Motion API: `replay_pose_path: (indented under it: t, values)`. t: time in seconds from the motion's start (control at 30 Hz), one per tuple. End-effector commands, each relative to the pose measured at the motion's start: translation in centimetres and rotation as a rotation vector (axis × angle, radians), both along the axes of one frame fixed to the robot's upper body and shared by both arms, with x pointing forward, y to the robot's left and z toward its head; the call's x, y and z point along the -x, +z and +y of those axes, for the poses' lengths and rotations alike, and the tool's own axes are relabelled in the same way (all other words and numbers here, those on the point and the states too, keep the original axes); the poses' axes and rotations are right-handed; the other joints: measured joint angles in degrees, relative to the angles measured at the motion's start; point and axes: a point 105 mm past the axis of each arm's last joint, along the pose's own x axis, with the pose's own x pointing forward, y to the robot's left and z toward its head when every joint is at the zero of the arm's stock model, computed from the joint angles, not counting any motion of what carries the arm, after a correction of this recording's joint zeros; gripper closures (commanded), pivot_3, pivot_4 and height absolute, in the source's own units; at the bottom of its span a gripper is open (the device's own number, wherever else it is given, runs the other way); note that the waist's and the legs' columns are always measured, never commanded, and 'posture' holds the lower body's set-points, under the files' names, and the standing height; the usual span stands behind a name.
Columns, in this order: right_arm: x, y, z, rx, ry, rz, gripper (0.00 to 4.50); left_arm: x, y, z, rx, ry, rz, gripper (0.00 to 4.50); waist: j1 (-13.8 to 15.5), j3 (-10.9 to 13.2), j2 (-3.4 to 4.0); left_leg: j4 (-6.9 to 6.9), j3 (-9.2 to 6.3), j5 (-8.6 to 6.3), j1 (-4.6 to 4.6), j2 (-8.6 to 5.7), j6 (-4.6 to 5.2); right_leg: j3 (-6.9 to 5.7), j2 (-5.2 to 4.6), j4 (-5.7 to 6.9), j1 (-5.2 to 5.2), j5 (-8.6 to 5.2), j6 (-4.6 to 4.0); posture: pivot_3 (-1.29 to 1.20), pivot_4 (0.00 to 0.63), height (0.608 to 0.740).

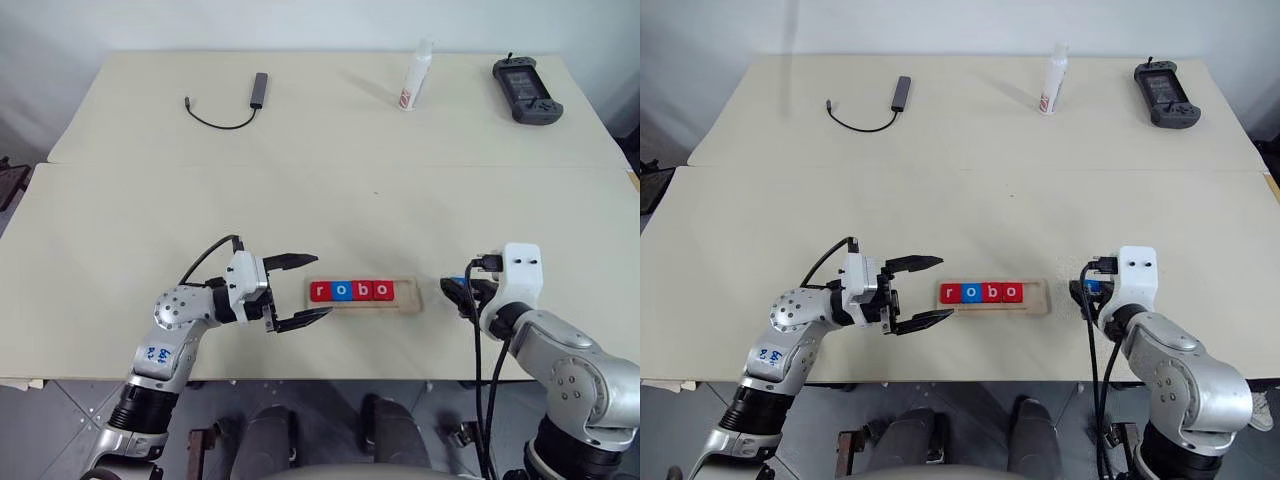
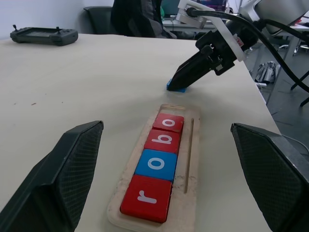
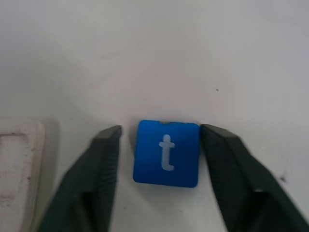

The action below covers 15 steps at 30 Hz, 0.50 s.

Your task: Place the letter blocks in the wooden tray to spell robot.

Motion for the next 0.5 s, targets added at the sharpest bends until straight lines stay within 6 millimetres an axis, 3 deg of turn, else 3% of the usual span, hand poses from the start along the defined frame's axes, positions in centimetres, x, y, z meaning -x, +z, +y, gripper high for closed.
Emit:
replay_pose_path:
  t: [0.03, 0.17, 0.3, 0.5]
  values:
    - [0.5, 2.0, -1.1, 0.056, 0.151, -0.025, 0.41, 0.2, 0.7, 0.3, 0.019, 0.014, -0.027, 0.00, 0.2, 0.0, 0.01, 0.00, -0.01, 0.00, -0.01, -0.01, 0.01, 0.00, 0.00, -0.01, 0.00, 0.00, 0.00, 0.00, 0.150, 0.740]
    - [0.9, 3.3, -2.3, 0.180, 0.414, -0.030, 0.41, 0.3, 0.5, 0.6, 0.013, 0.022, -0.024, 0.00, 0.2, 0.0, 0.01, -0.02, -0.01, -0.06, -0.02, -0.01, 0.08, -0.02, 0.00, -0.11, 0.02, 0.00, 0.00, 0.00, 0.150, 0.740]
    - [1.5, 3.0, -3.0, 0.340, 0.748, -0.020, 0.41, 0.2, 0.7, 0.7, 0.015, 0.043, -0.035, 0.00, 0.0, 0.0, -0.04, -0.08, 0.05, -0.07, 0.03, 0.00, 0.08, -0.01, 0.01, -0.16, 0.04, 0.00, 0.00, 0.00, 0.150, 0.740]
    - [0.1, 2.0, -4.5, 0.443, 0.977, -0.001, 0.41, 0.6, 0.8, 0.7, 0.017, 0.051, -0.039, 0.00, -0.1, 0.0, -0.07, 0.04, 0.11, -0.06, 0.10, 0.03, 0.07, 0.02, 0.02, -0.13, 0.11, 0.01, 0.02, 0.00, 0.150, 0.740]
